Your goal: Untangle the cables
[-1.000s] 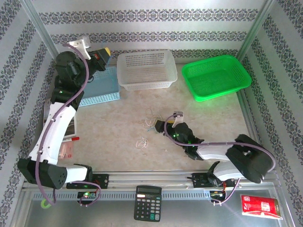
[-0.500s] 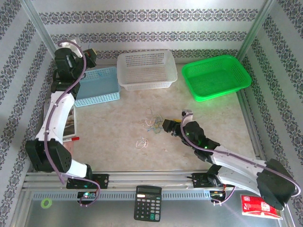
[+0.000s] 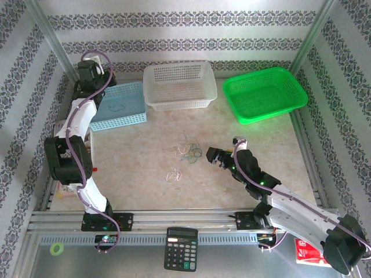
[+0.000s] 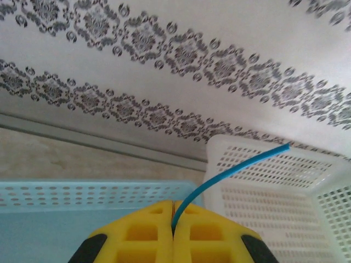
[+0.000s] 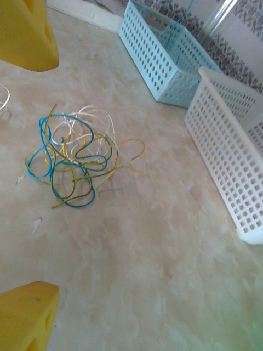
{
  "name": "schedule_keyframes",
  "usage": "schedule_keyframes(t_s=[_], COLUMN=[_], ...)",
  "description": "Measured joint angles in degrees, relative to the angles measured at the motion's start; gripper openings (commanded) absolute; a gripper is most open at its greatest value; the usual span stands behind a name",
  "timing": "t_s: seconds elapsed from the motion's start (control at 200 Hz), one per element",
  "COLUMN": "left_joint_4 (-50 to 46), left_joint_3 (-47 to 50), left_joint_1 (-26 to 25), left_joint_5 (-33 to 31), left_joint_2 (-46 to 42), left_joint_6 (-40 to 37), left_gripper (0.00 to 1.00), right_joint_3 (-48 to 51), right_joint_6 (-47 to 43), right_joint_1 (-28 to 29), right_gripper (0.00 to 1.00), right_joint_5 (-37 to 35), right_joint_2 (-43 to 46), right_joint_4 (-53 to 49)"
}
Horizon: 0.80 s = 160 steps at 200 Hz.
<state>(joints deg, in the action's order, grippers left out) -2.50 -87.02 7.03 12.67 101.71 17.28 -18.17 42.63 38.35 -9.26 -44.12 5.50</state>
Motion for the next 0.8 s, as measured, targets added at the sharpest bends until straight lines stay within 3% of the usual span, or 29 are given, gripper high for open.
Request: schedule_keyframes(t_s=[0.075, 0.125, 0.235, 0.33, 0.53, 0.799], left_joint_4=[-0.22, -0.57, -1.46, -1.46, -2.23, -0.15], left_joint_3=[0.00, 0.00, 0.04, 0.13, 0.17, 8.17], left_joint_1=[0.59, 0.98, 1.55, 1.64, 1.62, 0.04], left_joint_5=[0.37, 0.72, 1.70, 2.60, 6.40, 15.19], left_joint_2=[1.22, 1.79, 2.01, 1.79, -1.01, -13.40], left_joint_6=[-0.61, -0.98, -1.46, -1.36, 1.22, 10.80], left_gripper=[0.07, 0.17, 0.57, 0.78, 0.92, 0.99], right_joint_3=[-0.70, -1.51, -2.95, -4.28, -7.61, -9.84], right_joint_6=[0.26, 0.26, -0.02, -0.85, -1.05, -1.18], right_joint_1=[-0.09, -0.37, -0.37, -0.39, -0.37, -0.37], right_gripper=[0.98, 0.98, 0.94, 0.86, 0.73, 0.54], right_joint_5=[-0.57, -0.52, -0.17, 1.38, 5.14, 9.44], right_joint_2=[-0.31, -0.66, -1.36, -2.58, -7.61, -13.92], right_joint_4=[-1.86, -2.45, -2.47, -2.54, -2.71, -2.86])
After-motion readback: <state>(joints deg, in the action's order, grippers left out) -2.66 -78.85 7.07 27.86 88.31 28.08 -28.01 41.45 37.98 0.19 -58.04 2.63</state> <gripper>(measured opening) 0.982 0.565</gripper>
